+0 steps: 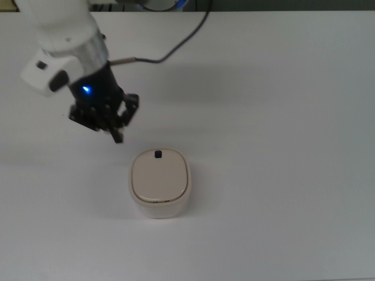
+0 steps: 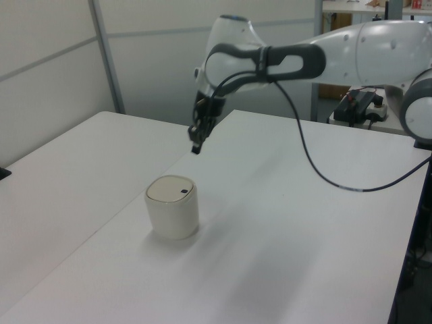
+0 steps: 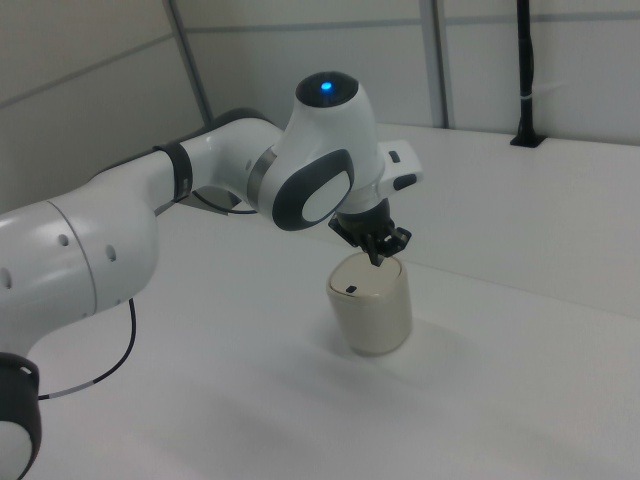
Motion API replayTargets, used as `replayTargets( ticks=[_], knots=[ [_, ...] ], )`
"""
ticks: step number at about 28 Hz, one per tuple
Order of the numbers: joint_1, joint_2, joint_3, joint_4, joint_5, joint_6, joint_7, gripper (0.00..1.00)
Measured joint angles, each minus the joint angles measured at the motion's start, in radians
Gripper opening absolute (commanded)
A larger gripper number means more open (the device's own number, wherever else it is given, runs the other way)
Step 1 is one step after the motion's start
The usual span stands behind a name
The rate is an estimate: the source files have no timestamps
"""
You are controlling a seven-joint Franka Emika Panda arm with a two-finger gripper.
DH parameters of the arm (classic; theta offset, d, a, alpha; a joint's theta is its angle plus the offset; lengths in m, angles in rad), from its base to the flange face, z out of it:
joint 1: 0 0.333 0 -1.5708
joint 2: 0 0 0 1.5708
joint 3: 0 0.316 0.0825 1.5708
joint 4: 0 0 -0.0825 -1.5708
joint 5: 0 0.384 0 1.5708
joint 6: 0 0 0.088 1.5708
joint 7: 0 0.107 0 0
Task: Open the trash can
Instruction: 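Move the gripper over the cream trash can and lower onto its lid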
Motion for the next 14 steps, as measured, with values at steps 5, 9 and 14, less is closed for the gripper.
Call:
replayTargets(
  ticks=[5,9,14],
  knots=[
    [0.047,0.029,0.006,0.000,0.001,0.051,0.000,0.00],
    [0.078,0.042,0.007,0.000,0.001,0.093,-0.001,0.00],
    [0.096,0.062,0.007,0.000,-0.014,0.106,-0.002,0.00]
  ],
)
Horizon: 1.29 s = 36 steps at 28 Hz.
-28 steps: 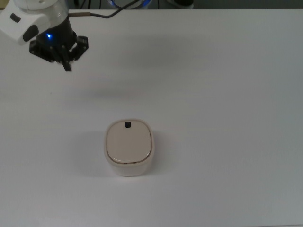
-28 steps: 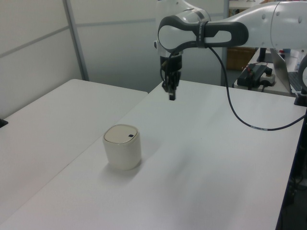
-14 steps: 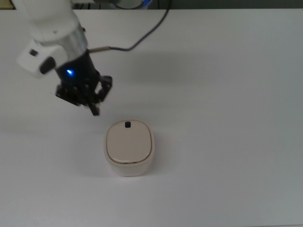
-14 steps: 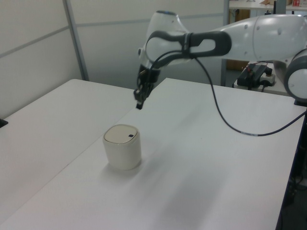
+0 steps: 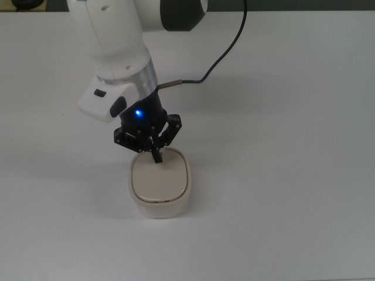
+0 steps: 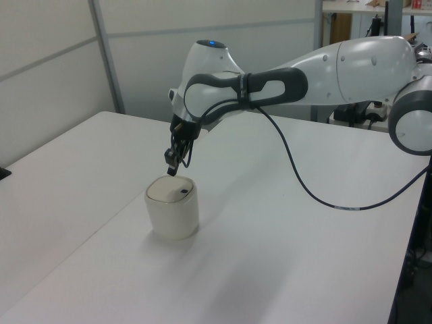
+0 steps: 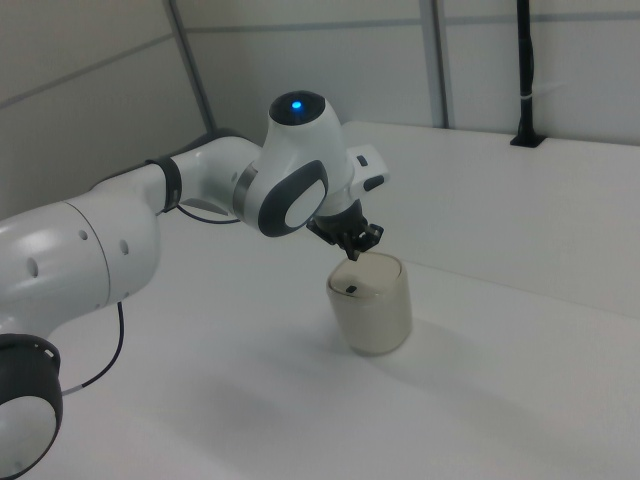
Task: Open the trash can
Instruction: 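Move the gripper over the cream trash can and lower onto its lid, then press the gripper down on the lid button to pop the lid, then lift the gripper up away from the opened trash can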
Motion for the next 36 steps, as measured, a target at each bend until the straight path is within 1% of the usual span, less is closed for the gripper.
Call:
replayTargets(
  ticks=[7,13,22,25,26,28,29,30,31,33,34,35,36],
  knots=[
    [-0.001,0.054,-0.003,0.000,-0.063,0.001,-0.004,0.00],
    [0.001,0.057,-0.002,0.002,-0.102,0.005,-0.005,0.00],
    [-0.008,0.048,-0.003,0.008,-0.108,0.005,-0.005,0.00],
    [-0.022,0.027,-0.005,0.012,-0.094,0.003,-0.005,0.00],
    [-0.027,0.016,-0.006,0.013,-0.086,-0.002,-0.005,0.05],
    [-0.041,-0.017,-0.010,0.016,-0.073,-0.033,-0.005,0.10],
    [-0.047,-0.033,-0.011,0.018,-0.071,-0.055,-0.005,0.15],
    [-0.053,-0.047,-0.012,0.021,-0.070,-0.079,-0.005,0.22],
    [-0.059,-0.063,-0.014,0.023,-0.070,-0.105,-0.005,0.35],
    [-0.076,-0.098,-0.018,0.027,-0.071,-0.164,-0.005,0.39],
    [-0.085,-0.112,-0.020,0.028,-0.071,-0.186,-0.005,0.47],
    [-0.093,-0.125,-0.021,0.028,-0.074,-0.208,-0.005,0.60],
    [-0.103,-0.138,-0.022,0.028,-0.079,-0.232,-0.005,0.75]
  ],
)
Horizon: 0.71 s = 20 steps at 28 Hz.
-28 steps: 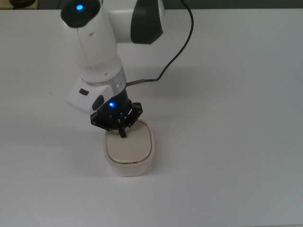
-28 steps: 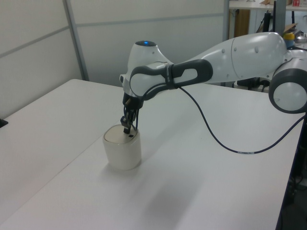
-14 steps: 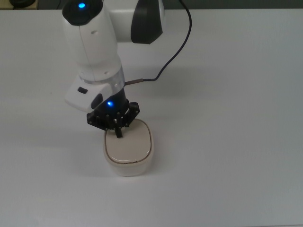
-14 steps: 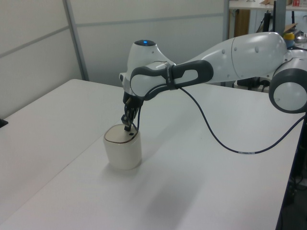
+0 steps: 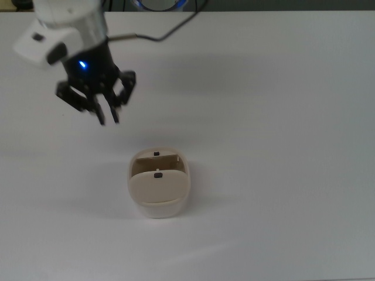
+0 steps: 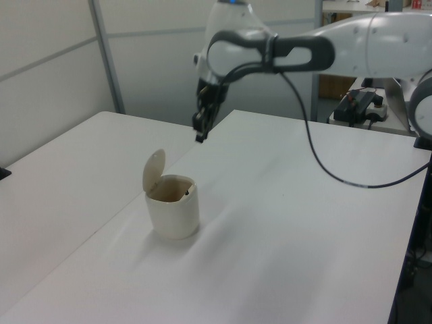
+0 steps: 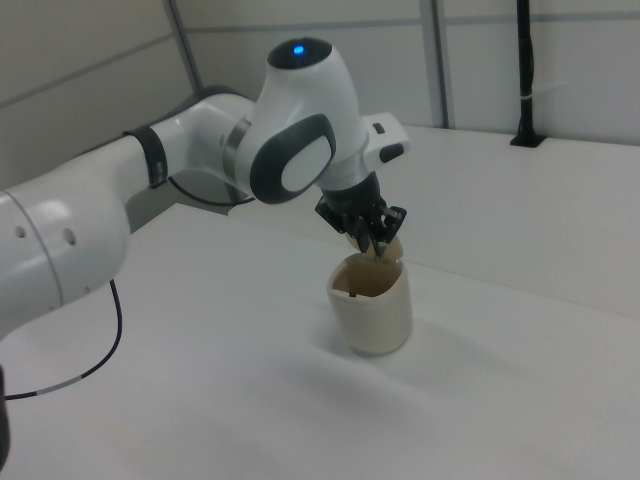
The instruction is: Open the trash can
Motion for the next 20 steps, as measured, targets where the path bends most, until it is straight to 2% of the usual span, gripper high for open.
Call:
replayTargets(
  ticks=[1,6,11,14,20],
  knots=[
    [-0.010,-0.013,-0.001,0.000,-0.008,-0.025,-0.001,1.00],
    [-0.050,-0.068,-0.007,0.001,-0.082,-0.154,-0.009,1.00],
    [-0.055,-0.094,-0.019,0.000,-0.149,-0.226,-0.009,1.00],
    [-0.055,-0.099,-0.025,0.000,-0.166,-0.238,-0.009,1.00],
    [-0.055,-0.098,-0.030,-0.004,-0.168,-0.238,-0.009,1.00]
  ],
)
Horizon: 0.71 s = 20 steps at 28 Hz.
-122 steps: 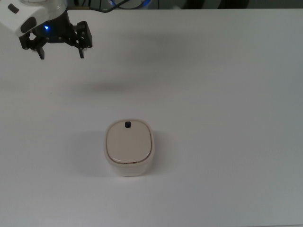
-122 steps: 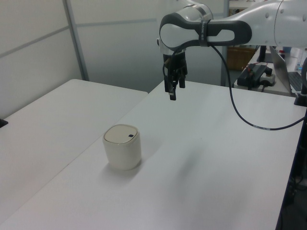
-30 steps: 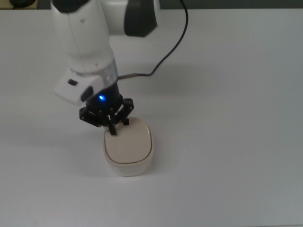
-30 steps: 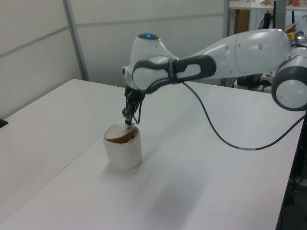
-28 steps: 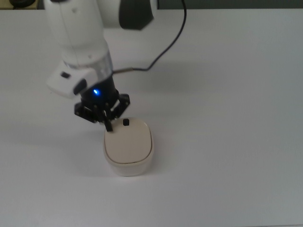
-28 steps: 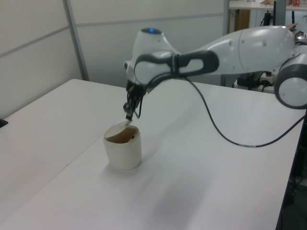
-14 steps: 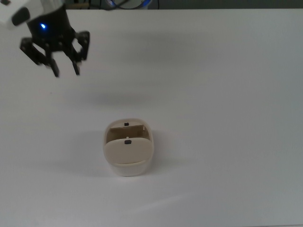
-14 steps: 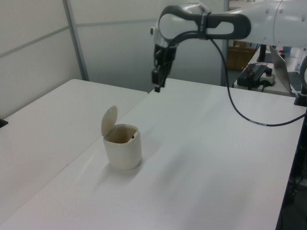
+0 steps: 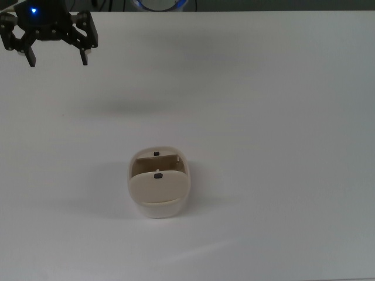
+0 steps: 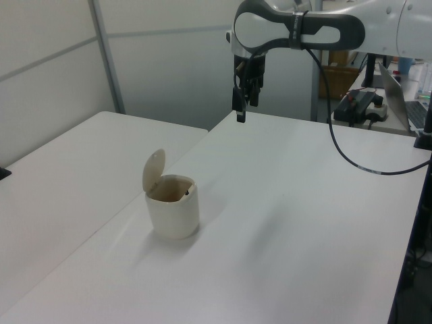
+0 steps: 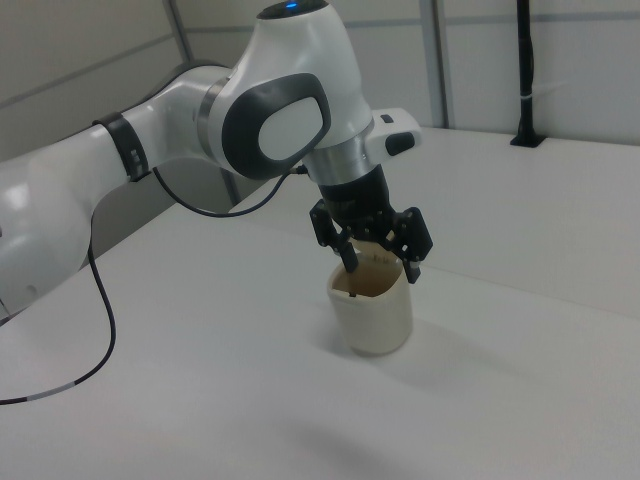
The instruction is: Open the trash can
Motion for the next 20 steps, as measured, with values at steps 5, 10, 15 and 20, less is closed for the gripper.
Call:
replayTargets(
  ticks=[5,10,15,20],
  knots=[
    [0.000,0.004,0.000,-0.004,0.000,0.000,0.000,1.00],
    [0.001,0.009,0.000,-0.009,0.000,0.000,-0.001,1.00],
    [0.003,0.009,0.000,-0.012,0.000,0.000,-0.001,1.00],
    [0.003,0.019,0.000,-0.015,0.000,0.000,-0.001,1.00]
  ],
)
